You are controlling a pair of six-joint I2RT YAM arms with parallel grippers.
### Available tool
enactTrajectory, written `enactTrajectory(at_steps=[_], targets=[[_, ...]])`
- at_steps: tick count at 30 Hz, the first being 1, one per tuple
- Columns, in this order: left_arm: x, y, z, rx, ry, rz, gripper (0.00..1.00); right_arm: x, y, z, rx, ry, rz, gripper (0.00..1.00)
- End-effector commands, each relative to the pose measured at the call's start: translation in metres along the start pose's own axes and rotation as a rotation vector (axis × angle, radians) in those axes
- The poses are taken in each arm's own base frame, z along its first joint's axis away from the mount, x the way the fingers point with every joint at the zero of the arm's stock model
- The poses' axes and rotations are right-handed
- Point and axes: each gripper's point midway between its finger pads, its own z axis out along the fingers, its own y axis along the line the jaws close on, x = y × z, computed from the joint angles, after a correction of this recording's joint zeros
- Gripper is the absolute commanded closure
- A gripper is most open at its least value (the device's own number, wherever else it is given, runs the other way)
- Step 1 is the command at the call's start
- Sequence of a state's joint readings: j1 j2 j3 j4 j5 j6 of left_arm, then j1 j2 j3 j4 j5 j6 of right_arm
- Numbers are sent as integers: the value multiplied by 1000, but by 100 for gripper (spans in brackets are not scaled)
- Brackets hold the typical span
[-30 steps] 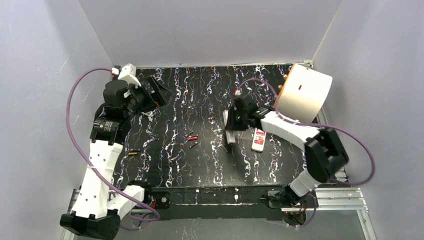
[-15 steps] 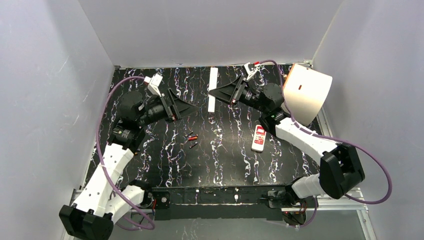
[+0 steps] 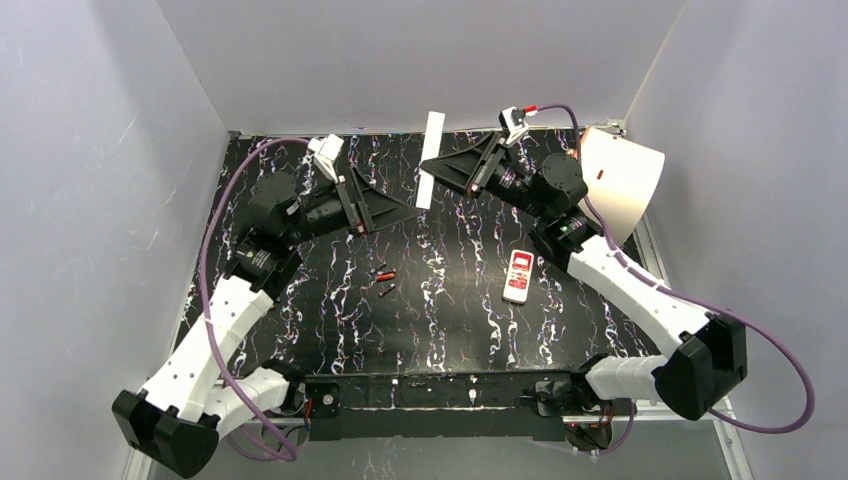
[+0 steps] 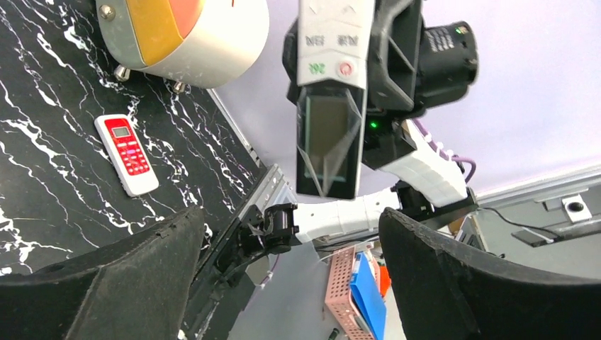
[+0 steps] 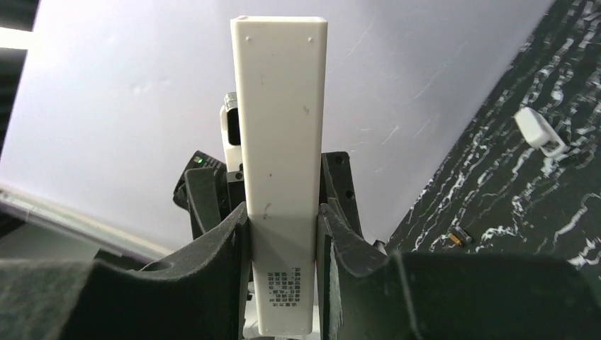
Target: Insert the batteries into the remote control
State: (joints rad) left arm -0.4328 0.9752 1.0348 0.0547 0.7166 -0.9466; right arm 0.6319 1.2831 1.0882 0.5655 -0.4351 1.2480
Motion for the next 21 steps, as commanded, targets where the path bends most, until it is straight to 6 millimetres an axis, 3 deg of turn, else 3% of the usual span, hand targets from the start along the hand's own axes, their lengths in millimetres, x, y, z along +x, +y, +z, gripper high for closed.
enactTrajectory(at_steps=[1, 5, 8, 11, 14, 21], targets=[[-14, -13, 11, 17, -36, -8, 11, -13, -14, -4, 181, -102, 37, 71], [-24, -9, 6, -25, -99, 106, 8, -15, -45, -19, 417, -158, 93, 72], [-28, 5, 0, -85, -138, 322, 7, -7, -90, -51, 714, -192, 198, 74], [-25, 25, 0, -154, -114, 419, 7, 6, -120, -73, 877, -210, 282, 74], [-12, 37, 11, -179, -51, 381, 9, 14, -130, -77, 908, -235, 347, 74], [28, 53, 49, -235, 20, 324, 10, 10, -133, -75, 964, -275, 371, 73]])
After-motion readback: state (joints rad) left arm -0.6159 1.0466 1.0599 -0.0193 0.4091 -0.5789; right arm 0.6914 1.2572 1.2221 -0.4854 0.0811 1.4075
